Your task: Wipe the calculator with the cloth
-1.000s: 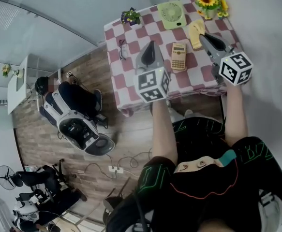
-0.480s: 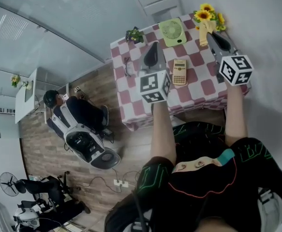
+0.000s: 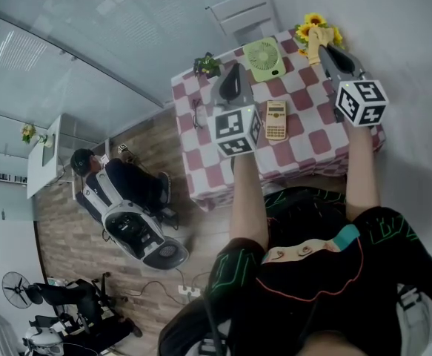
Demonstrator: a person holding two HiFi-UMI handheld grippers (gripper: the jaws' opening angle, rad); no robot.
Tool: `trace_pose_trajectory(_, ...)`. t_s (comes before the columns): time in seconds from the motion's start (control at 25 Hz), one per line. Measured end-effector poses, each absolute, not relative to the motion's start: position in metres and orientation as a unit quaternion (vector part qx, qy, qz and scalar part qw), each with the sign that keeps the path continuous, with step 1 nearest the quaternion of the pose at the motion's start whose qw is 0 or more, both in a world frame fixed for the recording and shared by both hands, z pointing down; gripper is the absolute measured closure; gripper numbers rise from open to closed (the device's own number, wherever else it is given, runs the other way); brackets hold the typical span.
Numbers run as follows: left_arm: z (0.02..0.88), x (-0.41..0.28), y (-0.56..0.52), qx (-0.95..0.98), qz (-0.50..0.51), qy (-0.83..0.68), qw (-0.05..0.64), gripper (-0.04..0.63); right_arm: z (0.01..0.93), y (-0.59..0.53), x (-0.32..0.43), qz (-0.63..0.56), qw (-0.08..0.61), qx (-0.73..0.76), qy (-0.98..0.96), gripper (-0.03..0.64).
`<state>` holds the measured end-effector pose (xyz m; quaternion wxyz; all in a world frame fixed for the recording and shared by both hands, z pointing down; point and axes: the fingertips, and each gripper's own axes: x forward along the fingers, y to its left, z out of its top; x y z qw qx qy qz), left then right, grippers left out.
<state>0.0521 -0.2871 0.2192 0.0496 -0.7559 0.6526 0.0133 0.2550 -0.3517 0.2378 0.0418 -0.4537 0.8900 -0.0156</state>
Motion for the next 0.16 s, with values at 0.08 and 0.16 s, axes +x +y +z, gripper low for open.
trace_pose_trajectory(0.08,0.2198,0.0522,-0.2894,-0.754,0.007,0.654,0.050,0.586,0.2366,-0.3534,0.2585,-0.012,0.043,-0.461,0.886,0.581)
trace_pose_trajectory(0.16,0.2201,0.0520,-0.2910,-0.753,0.004,0.656,0.051,0.585,0.2356,-0.3546,0.2619,-0.010,0.045,-0.466,0.884,0.581)
